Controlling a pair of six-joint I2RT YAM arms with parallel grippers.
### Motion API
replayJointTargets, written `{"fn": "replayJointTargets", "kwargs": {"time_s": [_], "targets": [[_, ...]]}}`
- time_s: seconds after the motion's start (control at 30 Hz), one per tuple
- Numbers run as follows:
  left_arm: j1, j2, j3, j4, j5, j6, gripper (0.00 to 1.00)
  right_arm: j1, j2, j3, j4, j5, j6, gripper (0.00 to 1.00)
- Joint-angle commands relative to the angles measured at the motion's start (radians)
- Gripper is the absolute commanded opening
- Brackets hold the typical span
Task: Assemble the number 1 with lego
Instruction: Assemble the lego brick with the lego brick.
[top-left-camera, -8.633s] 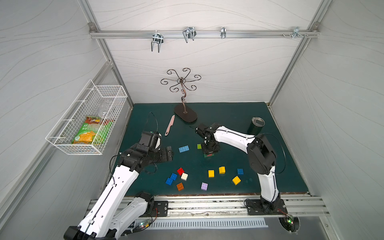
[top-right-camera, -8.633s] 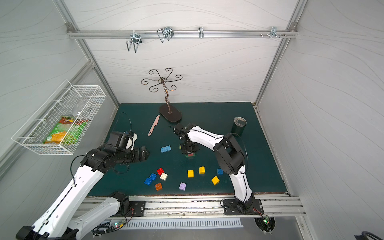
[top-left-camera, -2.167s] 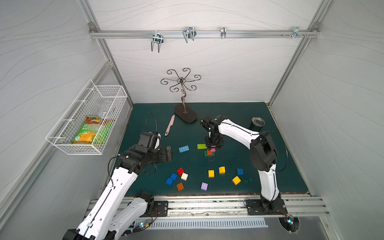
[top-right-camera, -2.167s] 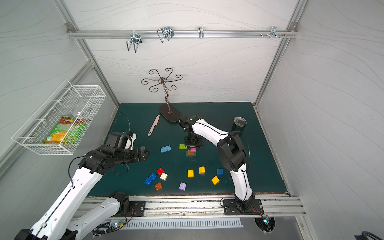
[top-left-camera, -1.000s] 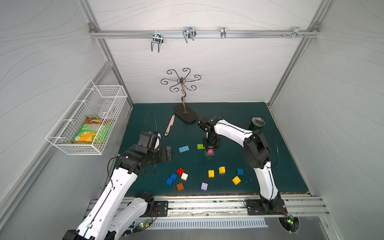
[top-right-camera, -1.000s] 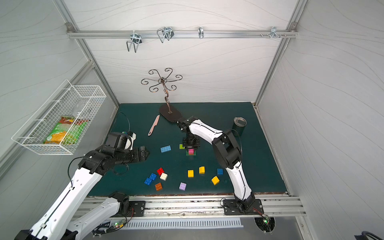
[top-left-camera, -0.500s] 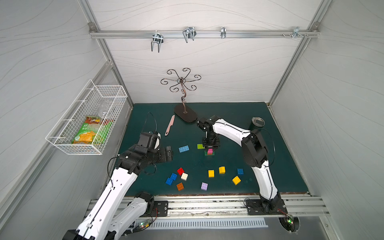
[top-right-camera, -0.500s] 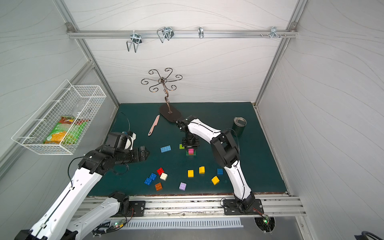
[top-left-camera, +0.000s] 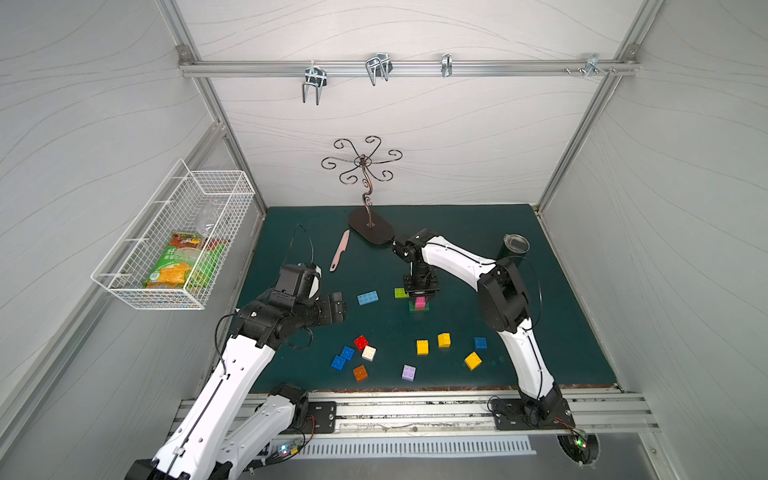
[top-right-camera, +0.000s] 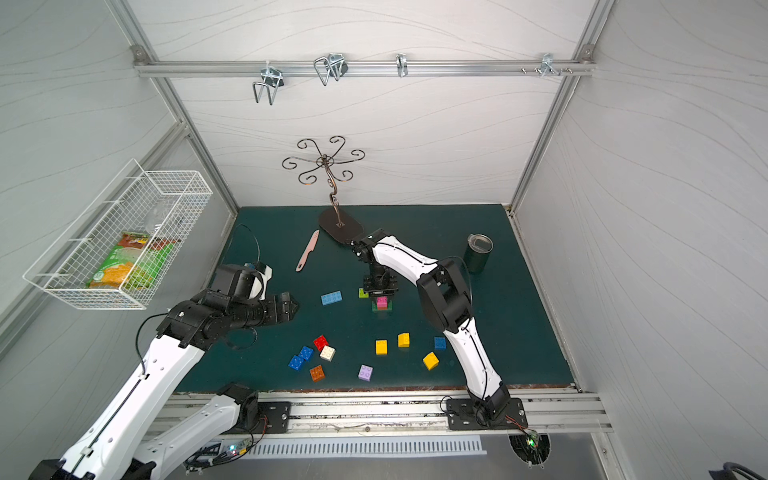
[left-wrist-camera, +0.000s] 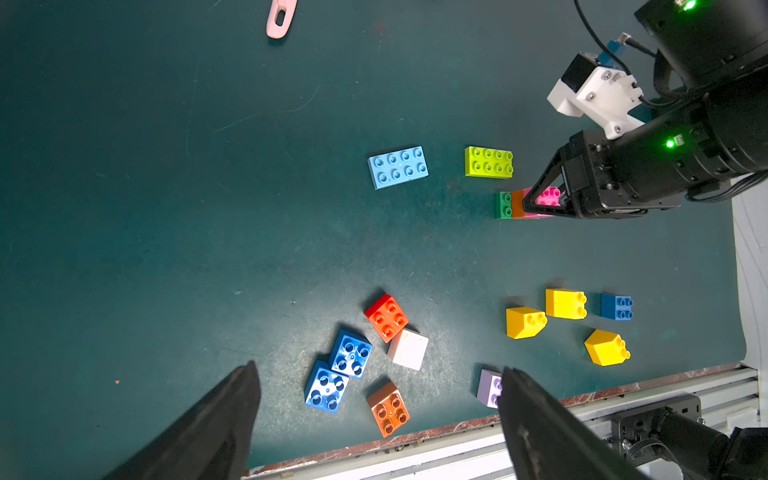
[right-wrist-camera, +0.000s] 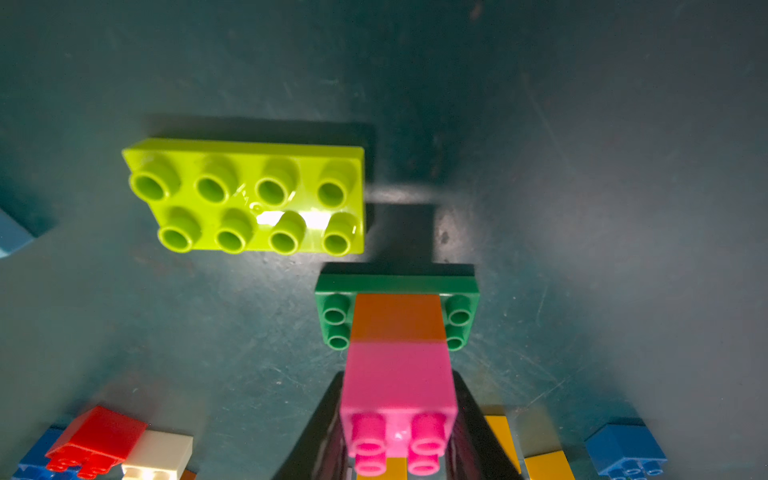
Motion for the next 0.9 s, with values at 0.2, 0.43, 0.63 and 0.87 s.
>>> {"fn": "replayJointTargets", "kwargs": {"time_s": [0.2,0.43,0.63,0.87], "targets": [[-0.006,0.005,0.003,0.033,-0.005,0.000,0.95,-0.005,0.134,-0.068,0.112,0.067,-0.076,0.07],[-0.005,0.008,0.003,0.033,-0.006,0.000,0.95,-0.003,0.078,-0.076,0.109,0.062,-0.065,0.13],[-0.005,0.006,0.003,0.032,-0.007,0.000,0.95,-0.004,-0.029,-0.078,0.098,0.039,-0.021,0.33],[-0.005,-0.001,0.003,0.031,-0.010,-0.001,0.97,-0.004,-0.208,-0.068,0.102,0.030,0.033,0.64]]}}
